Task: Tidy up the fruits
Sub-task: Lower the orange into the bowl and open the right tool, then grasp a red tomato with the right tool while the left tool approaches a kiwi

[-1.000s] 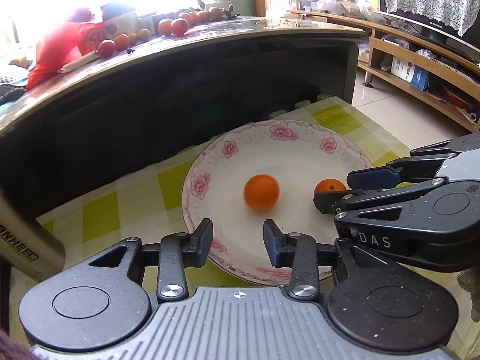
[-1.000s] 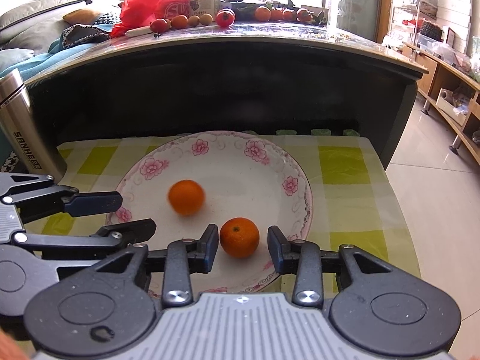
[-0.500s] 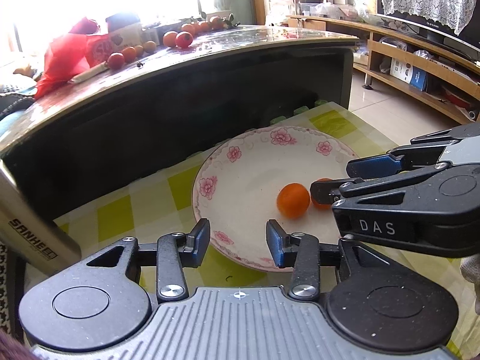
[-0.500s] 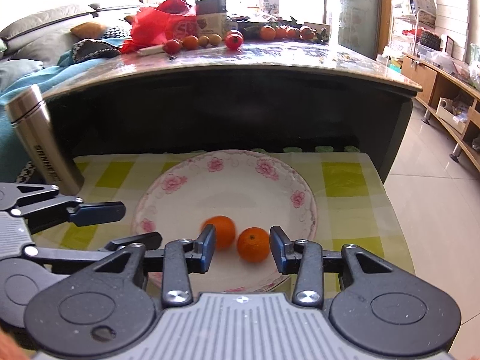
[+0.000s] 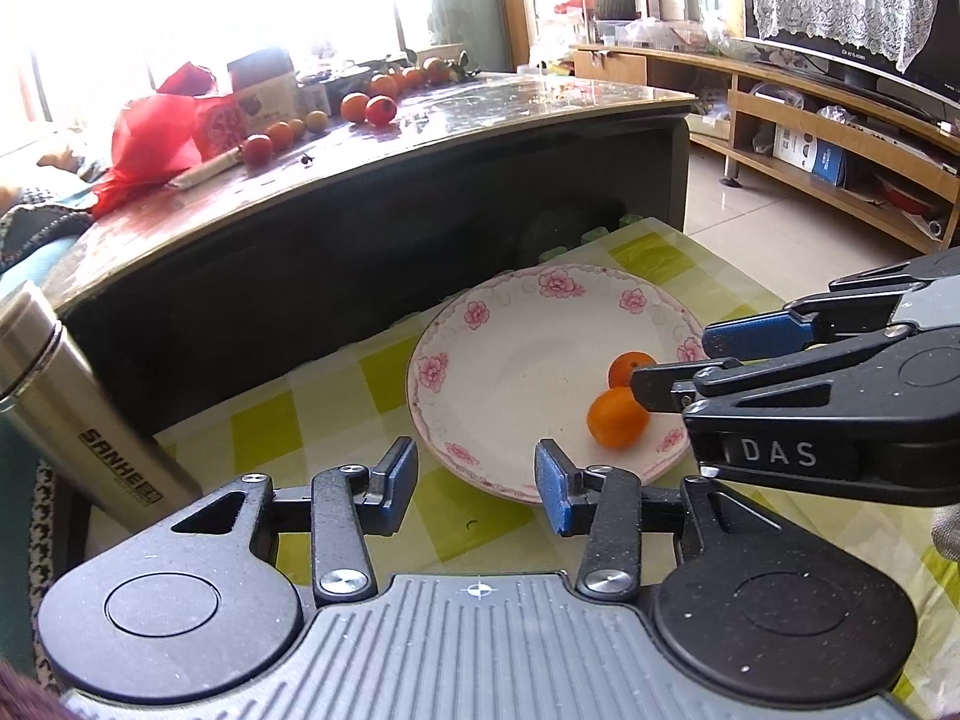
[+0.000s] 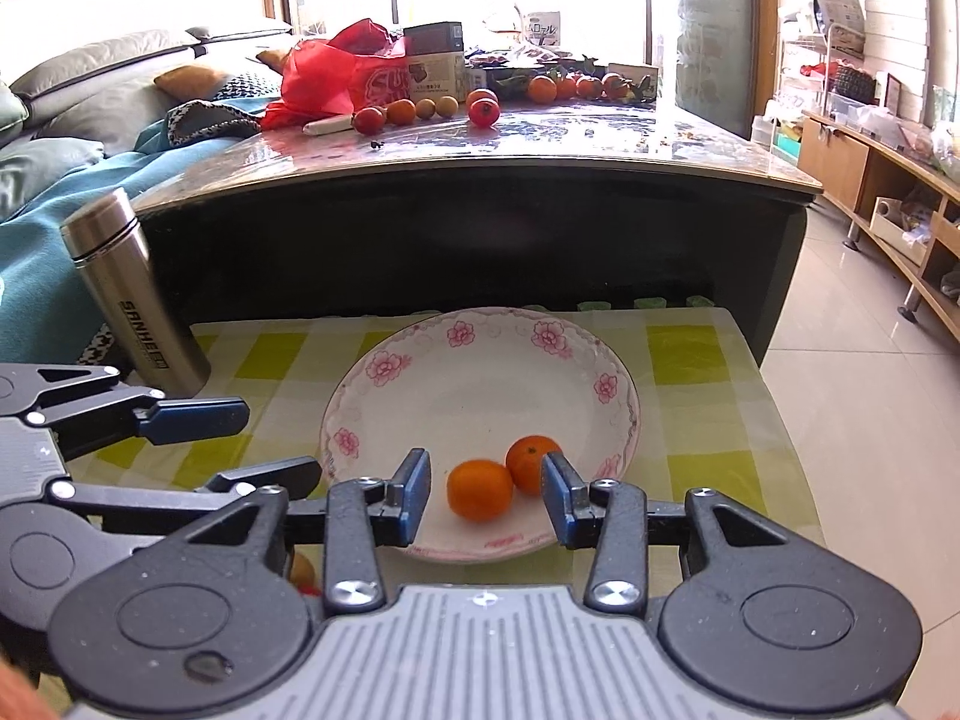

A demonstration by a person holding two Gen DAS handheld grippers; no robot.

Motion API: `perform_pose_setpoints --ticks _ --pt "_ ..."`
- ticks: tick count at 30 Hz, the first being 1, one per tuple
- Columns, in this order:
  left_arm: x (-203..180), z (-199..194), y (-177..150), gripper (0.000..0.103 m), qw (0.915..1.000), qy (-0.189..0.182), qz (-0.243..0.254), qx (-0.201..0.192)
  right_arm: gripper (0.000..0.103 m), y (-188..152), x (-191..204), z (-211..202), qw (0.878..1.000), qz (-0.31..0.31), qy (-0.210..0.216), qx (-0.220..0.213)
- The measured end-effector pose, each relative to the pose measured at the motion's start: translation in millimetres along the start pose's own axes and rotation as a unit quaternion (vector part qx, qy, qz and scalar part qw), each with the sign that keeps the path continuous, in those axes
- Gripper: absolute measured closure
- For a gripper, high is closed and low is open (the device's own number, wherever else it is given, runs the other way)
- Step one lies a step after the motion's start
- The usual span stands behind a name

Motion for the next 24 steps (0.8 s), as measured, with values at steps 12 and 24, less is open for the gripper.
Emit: perform_pose_setpoints --ticks 12,24 --pt "6.9 -31.0 -17.2 0.050 1.0000 -0.003 -0.001 -0.001 0.054 -25.9 21.5 -33.0 0.999 -0.012 0.025 0.019" --pt "17.0 -51.2 -66.8 0.047 0.9982 -0.035 0.013 0.048 0.051 -82.0 55.7 -44.9 0.992 -0.057 0.072 0.085"
Point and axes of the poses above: each gripper's, at about its wrist camera, not at the fingertips, and z roughly the way its jaws point, x to its left, y to its top, the point moved 1 cm from there along z, roughly the way its jaws point, and after that the axes turned 6 degrees about -x, right-handed, at the moved point
